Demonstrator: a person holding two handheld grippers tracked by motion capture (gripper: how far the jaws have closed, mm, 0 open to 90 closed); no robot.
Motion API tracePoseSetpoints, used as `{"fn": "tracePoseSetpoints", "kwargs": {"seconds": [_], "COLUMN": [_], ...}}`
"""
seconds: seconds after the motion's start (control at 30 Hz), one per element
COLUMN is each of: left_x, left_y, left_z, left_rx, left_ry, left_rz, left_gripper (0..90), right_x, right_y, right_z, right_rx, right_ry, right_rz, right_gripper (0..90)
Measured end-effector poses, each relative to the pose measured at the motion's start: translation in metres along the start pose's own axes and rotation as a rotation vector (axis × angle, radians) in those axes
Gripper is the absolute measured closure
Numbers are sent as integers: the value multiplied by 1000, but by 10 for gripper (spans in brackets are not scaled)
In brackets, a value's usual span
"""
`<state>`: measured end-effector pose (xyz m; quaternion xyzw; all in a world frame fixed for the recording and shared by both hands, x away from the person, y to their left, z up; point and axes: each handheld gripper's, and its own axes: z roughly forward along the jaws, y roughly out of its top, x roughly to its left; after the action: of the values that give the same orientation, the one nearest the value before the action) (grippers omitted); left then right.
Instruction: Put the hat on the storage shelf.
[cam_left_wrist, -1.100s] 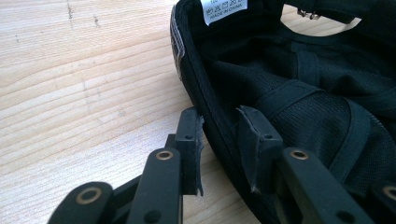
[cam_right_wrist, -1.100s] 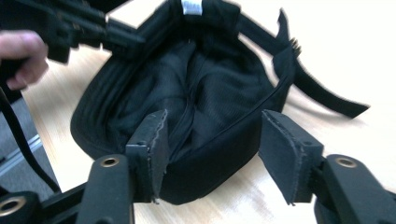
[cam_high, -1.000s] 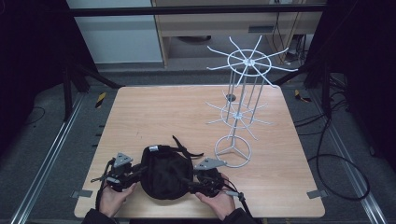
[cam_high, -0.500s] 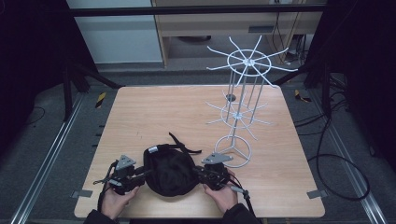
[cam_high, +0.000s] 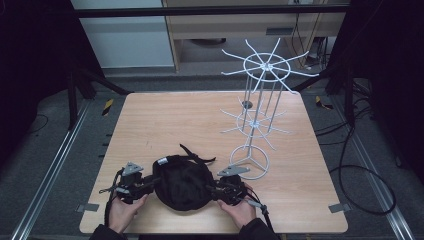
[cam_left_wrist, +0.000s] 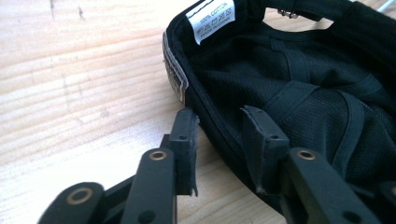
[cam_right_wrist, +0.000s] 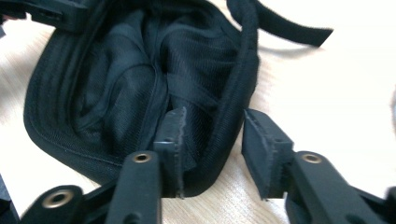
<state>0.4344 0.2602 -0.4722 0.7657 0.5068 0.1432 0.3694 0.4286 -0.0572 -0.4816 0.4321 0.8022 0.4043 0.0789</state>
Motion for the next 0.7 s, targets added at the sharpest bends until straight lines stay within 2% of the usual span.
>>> {"fn": "tracePoseSetpoints", "kwargs": {"seconds": [0.07, 0.17, 0.2, 0.27, 0.37, 0.4, 0.43, 0.47, 0.5, 0.6, 0.67, 0.7], "left_x": [0, -1, -2, -4, -9, -11, -13, -15, -17, -21, -24, -25], "left_y": [-1, -2, -2, -2, -2, -2, -2, -2, -2, 0, 2, 3], "left_z": [0, 1, 1, 1, 3, 4, 5, 7, 9, 14, 17, 19], "left_rx": [6, 12, 15, 16, 19, 20, 22, 24, 24, 18, 9, 6], "left_ry": [-2, 1, -2, -7, -5, -2, 0, 2, 6, 10, 12, 12], "left_rz": [-4, -4, -5, 1, 16, 21, 26, 29, 33, 32, 33, 32], "left_gripper": [674, 689, 694, 704, 708, 708, 708, 708, 708, 708, 715, 715], "right_x": [0, 0, -1, 0, 1, 3, 3, 6, 6, 12, 18, 18], "right_y": [-1, -1, -1, 0, 3, 6, 6, 9, 9, 13, 15, 15], "right_z": [2, 5, 5, 2, -6, -13, -13, -20, -20, -28, -32, -32], "right_rx": [-1, 23, 22, 21, -45, -97, -97, -152, -152, -211, -254, -254], "right_ry": [4, 14, 11, -2, -21, -26, -26, -26, -26, -21, 5, 5], "right_rz": [2, 23, 17, 9, -26, -52, -52, -85, -85, -144, -182, -182], "right_gripper": [643, 756, 803, 824, 830, 831, 831, 831, 831, 831, 833, 833]}}
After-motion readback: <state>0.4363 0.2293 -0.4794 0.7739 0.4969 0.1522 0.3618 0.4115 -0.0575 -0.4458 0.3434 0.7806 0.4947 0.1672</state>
